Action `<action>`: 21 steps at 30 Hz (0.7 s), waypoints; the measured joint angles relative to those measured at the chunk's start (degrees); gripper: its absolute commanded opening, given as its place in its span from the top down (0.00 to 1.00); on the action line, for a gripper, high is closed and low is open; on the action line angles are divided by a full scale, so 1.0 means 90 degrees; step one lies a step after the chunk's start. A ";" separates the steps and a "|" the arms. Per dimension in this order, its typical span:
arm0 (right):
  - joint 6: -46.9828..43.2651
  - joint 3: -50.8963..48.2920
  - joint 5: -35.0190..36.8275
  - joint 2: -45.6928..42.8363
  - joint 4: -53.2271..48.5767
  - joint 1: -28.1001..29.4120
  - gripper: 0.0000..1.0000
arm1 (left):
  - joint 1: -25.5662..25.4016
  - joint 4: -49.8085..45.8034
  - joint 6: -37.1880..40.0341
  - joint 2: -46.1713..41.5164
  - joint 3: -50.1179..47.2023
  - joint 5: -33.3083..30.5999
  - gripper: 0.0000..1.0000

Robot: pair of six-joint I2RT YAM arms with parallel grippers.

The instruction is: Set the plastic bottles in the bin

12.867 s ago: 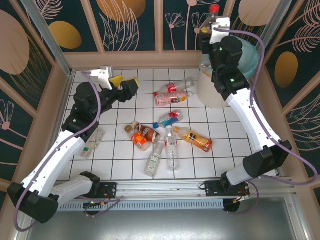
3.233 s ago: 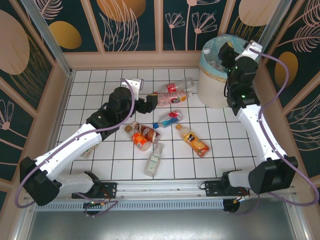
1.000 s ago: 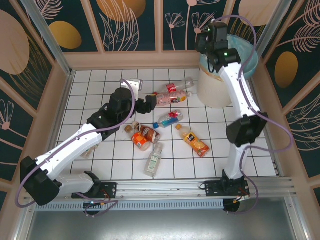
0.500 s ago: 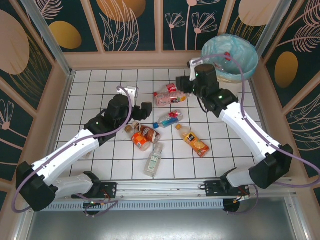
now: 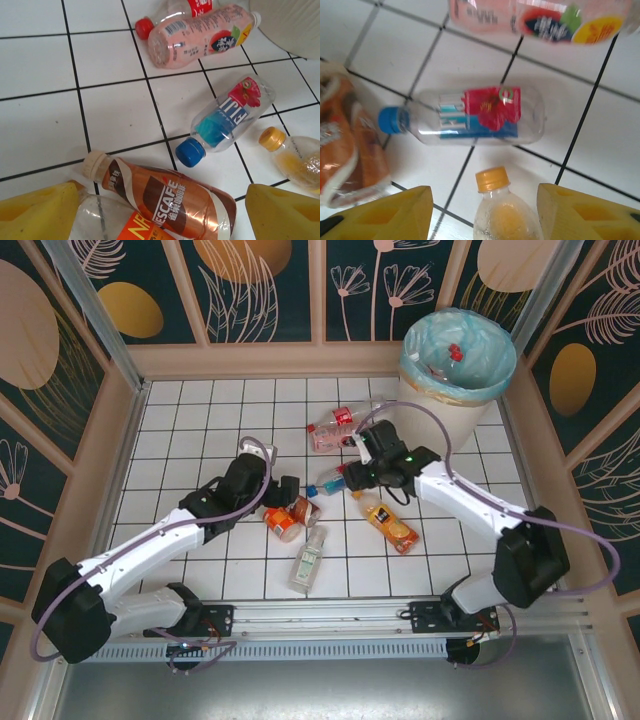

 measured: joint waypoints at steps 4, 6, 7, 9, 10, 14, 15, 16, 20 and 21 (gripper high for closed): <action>-0.0044 -0.0068 0.0029 0.0646 -0.0083 0.0012 0.44 | 0.0000 0.0005 -0.0112 0.0070 -0.0015 0.0138 0.14; -0.0051 -0.0075 0.0039 0.0872 -0.0143 0.0029 0.44 | 0.0000 0.0005 -0.0146 0.0121 -0.0015 0.0209 0.14; -0.0061 -0.0075 0.0046 0.0942 -0.0148 0.0039 0.44 | 0.0000 0.0007 -0.0160 0.0148 -0.0015 0.0233 0.14; -0.0063 -0.0075 0.0078 0.1088 -0.0148 0.0066 0.43 | 0.0000 0.0005 -0.0192 0.0219 -0.0015 0.0306 0.14; -0.0063 -0.0075 0.0090 0.1158 -0.0151 0.0078 0.43 | 0.0000 0.0007 -0.0202 0.0253 -0.0015 0.0333 0.14; -0.0087 -0.0032 0.0216 0.1491 -0.0175 0.0155 0.44 | 0.0000 0.0005 -0.0250 0.0362 -0.0015 0.0398 0.14; -0.0102 -0.0007 0.0257 0.1571 -0.0189 0.0175 0.44 | 0.0000 0.0005 -0.0260 0.0376 -0.0015 0.0406 0.14; -0.0114 0.0027 0.0301 0.1644 -0.0206 0.0192 0.44 | 0.0000 0.0005 -0.0262 0.0379 -0.0015 0.0408 0.14; -0.0160 0.0199 0.0452 0.1945 -0.0294 0.0253 0.46 | 0.0000 0.0005 -0.0262 0.0379 -0.0015 0.0437 0.14; -0.0182 0.0226 0.0483 0.2001 -0.0308 0.0270 0.46 | 0.0000 0.0007 -0.0262 0.0381 -0.0015 0.0449 0.14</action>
